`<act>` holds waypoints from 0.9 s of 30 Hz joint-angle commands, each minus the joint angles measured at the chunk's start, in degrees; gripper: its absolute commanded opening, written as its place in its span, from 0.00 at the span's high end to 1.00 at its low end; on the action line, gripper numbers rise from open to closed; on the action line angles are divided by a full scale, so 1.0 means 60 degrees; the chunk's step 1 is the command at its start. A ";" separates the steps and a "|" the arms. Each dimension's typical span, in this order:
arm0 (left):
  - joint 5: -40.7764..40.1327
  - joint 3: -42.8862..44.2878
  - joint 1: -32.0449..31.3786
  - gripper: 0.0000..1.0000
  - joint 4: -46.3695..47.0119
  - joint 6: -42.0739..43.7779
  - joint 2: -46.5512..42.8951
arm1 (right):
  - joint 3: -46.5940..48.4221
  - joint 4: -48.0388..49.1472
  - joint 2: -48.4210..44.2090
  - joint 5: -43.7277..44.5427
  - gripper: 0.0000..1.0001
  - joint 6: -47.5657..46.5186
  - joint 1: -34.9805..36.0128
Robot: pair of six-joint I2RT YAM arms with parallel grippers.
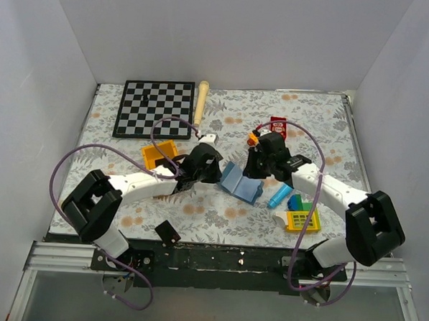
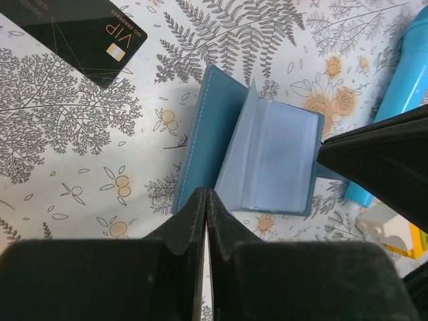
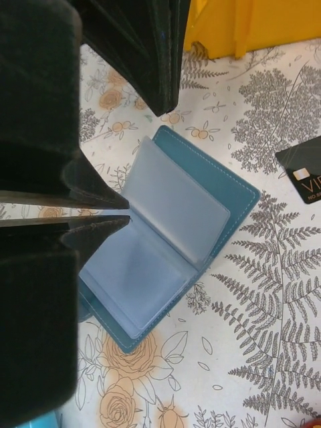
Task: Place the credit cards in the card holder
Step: Move the credit card to the corner of the board.
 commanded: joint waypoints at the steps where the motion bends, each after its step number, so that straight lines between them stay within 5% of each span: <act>1: -0.0213 0.0388 0.0038 1.00 -0.0538 0.0150 -0.1333 | -0.0379 0.0140 -0.1000 -0.0125 0.84 -0.0155 -0.0019; 7: -0.1222 0.0432 0.0067 1.00 -0.2394 -0.0039 -0.2899 | -0.1199 -0.0094 -0.1981 -0.0009 0.78 -0.0110 0.0374; 13: -0.2851 0.0141 0.0184 0.93 -0.7068 -0.2820 -0.4102 | -0.1304 -0.0563 -0.2087 0.1383 0.62 0.0445 0.2951; 20: -0.2236 -0.2071 0.0170 0.91 -0.8434 -0.5166 -0.6356 | -0.1259 0.1001 -0.1486 0.1047 0.43 0.1222 0.5455; 27: -0.2498 -0.1328 0.0170 0.77 -0.9224 -0.4949 -0.7312 | -0.0660 0.1986 0.0064 0.2583 0.35 -0.1057 0.7683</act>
